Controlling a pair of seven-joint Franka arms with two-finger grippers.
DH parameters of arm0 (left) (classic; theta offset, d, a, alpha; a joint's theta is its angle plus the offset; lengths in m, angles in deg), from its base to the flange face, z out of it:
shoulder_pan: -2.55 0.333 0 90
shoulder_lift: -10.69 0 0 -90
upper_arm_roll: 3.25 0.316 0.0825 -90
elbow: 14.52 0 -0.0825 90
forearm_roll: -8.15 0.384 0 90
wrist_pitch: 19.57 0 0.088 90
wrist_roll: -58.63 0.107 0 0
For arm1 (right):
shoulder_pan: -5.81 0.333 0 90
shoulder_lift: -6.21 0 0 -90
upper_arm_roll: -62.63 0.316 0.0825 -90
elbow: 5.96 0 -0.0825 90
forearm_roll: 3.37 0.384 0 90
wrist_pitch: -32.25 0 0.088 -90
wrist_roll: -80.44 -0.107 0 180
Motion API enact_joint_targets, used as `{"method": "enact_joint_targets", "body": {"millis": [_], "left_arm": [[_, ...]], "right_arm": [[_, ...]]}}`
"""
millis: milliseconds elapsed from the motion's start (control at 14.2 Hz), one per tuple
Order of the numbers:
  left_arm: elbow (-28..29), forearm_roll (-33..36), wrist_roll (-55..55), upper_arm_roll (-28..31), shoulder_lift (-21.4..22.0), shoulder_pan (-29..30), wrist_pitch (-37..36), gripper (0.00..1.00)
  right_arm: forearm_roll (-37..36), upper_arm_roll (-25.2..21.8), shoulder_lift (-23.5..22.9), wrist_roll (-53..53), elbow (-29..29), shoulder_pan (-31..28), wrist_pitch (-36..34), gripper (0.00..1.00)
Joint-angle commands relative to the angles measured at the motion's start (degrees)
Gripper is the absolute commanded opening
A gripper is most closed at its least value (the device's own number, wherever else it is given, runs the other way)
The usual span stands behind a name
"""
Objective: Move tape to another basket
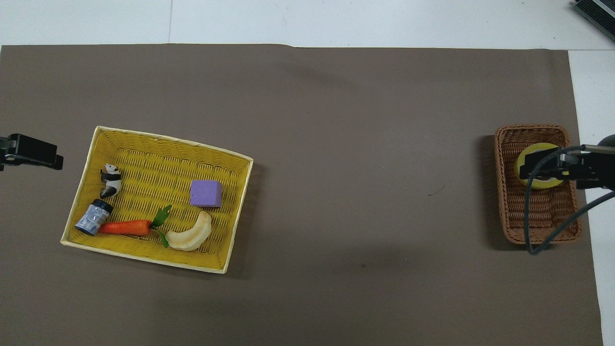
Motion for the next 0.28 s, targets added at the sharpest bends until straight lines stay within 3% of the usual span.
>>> {"method": "enact_joint_targets", "body": {"millis": [0, 211], "left_arm": [[-2.4, -0.1, -0.2, -0.5, -1.0, 0.9, -2.8, 1.00], [-2.3, 0.5, 0.0, -0.5, -0.9, 0.7, -2.6, 1.00]], "right_arm": [[0.3, 0.1, -1.3, 0.3, -3.7, -0.9, -2.6, 1.00], [0.4, 0.0, -1.5, 1.5, -4.9, -1.3, -3.7, 1.00]]}}
